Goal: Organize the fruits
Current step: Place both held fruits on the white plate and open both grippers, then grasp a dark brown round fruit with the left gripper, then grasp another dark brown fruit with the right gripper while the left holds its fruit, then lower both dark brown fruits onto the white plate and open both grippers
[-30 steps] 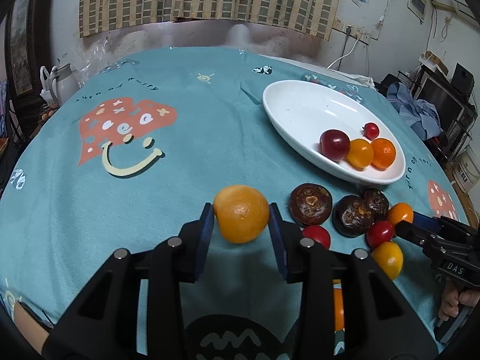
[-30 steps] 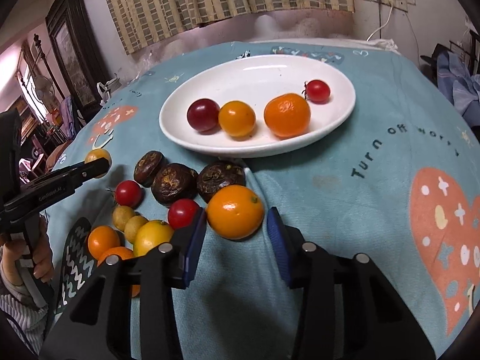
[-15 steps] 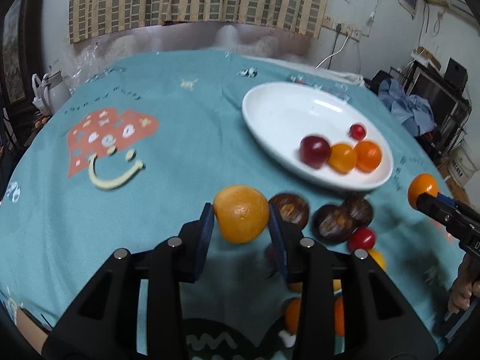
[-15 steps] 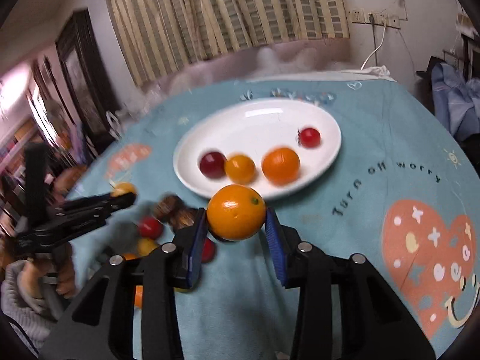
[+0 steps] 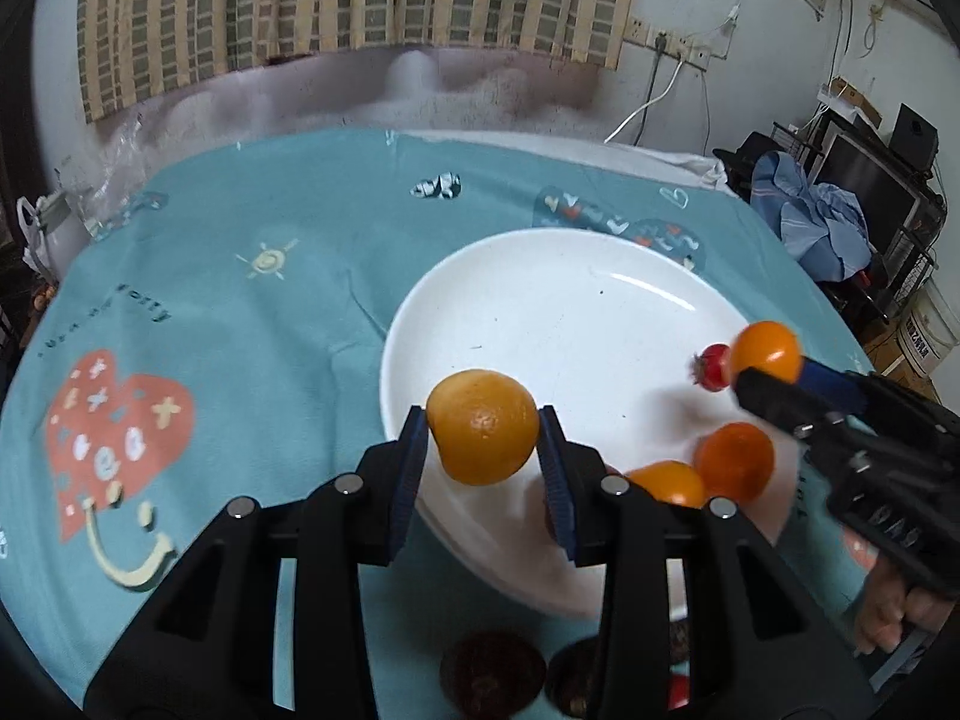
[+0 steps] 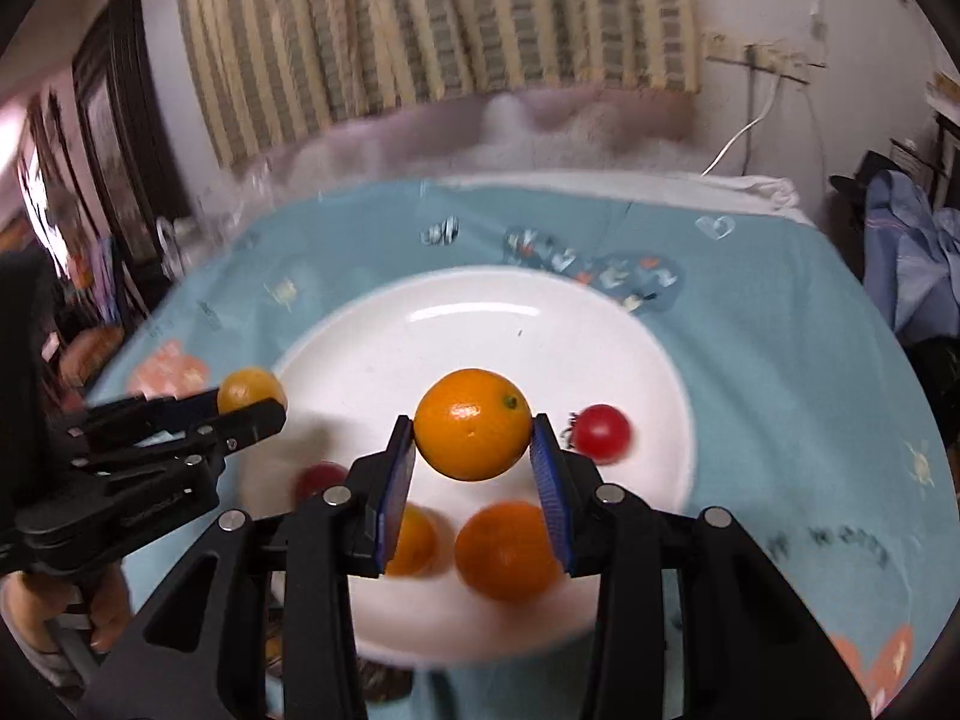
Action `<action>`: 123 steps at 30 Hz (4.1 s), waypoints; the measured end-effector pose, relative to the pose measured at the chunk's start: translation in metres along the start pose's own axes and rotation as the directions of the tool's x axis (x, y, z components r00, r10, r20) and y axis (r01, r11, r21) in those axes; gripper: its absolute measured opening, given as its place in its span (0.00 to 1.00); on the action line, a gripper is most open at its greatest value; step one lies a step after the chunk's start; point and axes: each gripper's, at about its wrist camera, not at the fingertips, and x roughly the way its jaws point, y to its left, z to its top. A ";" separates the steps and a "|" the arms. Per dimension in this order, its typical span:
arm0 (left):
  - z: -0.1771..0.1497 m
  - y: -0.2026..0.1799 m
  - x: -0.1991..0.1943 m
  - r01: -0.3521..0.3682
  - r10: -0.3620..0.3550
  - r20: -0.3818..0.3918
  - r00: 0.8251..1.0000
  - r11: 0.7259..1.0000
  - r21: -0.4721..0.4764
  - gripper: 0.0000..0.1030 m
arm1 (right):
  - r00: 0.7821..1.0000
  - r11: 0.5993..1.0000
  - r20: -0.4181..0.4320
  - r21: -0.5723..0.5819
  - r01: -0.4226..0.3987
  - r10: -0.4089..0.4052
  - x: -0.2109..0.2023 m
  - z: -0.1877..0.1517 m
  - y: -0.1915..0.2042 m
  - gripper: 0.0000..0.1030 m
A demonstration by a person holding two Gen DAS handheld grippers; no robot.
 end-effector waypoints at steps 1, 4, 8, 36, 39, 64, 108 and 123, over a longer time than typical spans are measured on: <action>0.000 0.001 0.010 -0.002 0.002 -0.016 1.000 1.000 -0.003 0.37 | 1.000 1.000 -0.012 -0.019 0.009 -0.009 0.008 0.000 0.002 0.38; -0.001 0.003 0.022 0.007 -0.007 -0.026 1.000 1.000 -0.007 0.46 | 0.998 0.996 -0.027 -0.069 0.057 -0.059 0.020 0.000 0.007 0.43; -0.004 0.002 0.015 0.015 -0.015 0.001 1.000 1.000 -0.005 0.54 | 0.997 0.996 0.048 -0.061 0.057 -0.054 0.001 0.003 0.004 0.56; -0.099 0.009 -0.045 -0.026 0.026 -0.002 1.000 0.998 0.060 0.62 | 0.990 0.966 0.079 0.222 -0.134 0.119 -0.094 -0.090 -0.016 0.57; -0.098 0.005 -0.040 -0.041 0.042 -0.003 0.999 0.996 0.073 0.68 | 0.991 0.967 0.071 0.221 -0.129 0.115 -0.093 -0.092 -0.017 0.57; -0.097 0.027 -0.030 -0.050 0.051 -0.016 0.999 0.996 0.077 0.56 | 0.991 0.975 0.041 0.179 -0.136 0.130 -0.085 -0.098 -0.006 0.56; -0.100 0.056 -0.041 -0.074 0.074 -0.044 0.996 0.997 0.000 0.41 | 0.994 0.988 -0.113 -0.155 -0.020 0.002 -0.015 -0.094 0.063 0.42; -0.098 0.054 -0.058 -0.052 0.052 0.018 0.998 0.999 -0.005 0.41 | 0.997 0.997 0.061 -0.059 -0.040 0.044 -0.090 -0.101 0.035 0.41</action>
